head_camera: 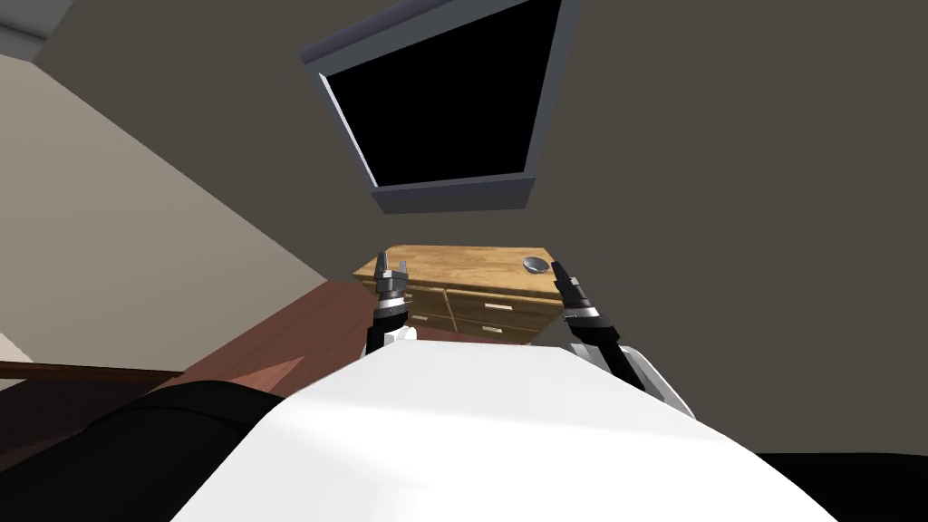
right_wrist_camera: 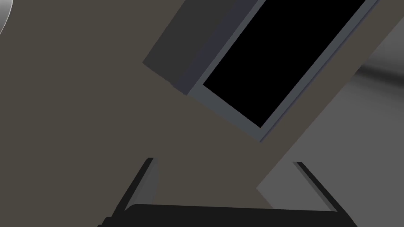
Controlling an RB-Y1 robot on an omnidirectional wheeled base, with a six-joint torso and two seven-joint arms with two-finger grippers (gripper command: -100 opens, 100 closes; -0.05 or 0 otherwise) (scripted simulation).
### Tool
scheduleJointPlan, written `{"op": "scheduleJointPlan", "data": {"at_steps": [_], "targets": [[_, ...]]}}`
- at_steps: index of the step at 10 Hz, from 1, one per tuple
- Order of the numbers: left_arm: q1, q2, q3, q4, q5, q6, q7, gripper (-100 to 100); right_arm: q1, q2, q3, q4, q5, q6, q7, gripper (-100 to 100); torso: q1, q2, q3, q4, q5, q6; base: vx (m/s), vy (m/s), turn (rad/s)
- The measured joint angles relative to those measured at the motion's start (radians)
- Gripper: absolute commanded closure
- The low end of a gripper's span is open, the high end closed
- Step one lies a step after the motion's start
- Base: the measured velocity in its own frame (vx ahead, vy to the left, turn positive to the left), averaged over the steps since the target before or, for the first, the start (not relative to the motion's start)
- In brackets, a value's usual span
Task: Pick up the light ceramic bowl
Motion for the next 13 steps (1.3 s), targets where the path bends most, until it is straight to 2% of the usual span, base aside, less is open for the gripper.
{"op": "scheduleJointPlan", "data": {"at_steps": [3,6,13], "targets": [[0.0,0.0,0.0,0.0,0.0,0.0,0.0,0,0.012,-0.072,-0.02,0.026,0.022,0.004,0.019,-100,-0.001,0.001,0.0,0.0,0.0,0.001,-0.033,0.073,0.129],[0.0,0.0,0.0,0.0,0.0,0.0,0.0,0,0.017,-0.158,-0.046,0.081,0.048,0.001,0.038,-100,0.0,0.0,0.0,0.0,0.0,0.0,-0.018,0.068,0.128],[0.0,0.0,0.0,0.0,0.0,0.0,0.0,0,0.032,-0.334,-0.077,0.19,0.113,0.002,0.081,-100,-0.002,0.0,0.0,0.0,0.0,0.001,-0.018,0.064,0.129]]}}
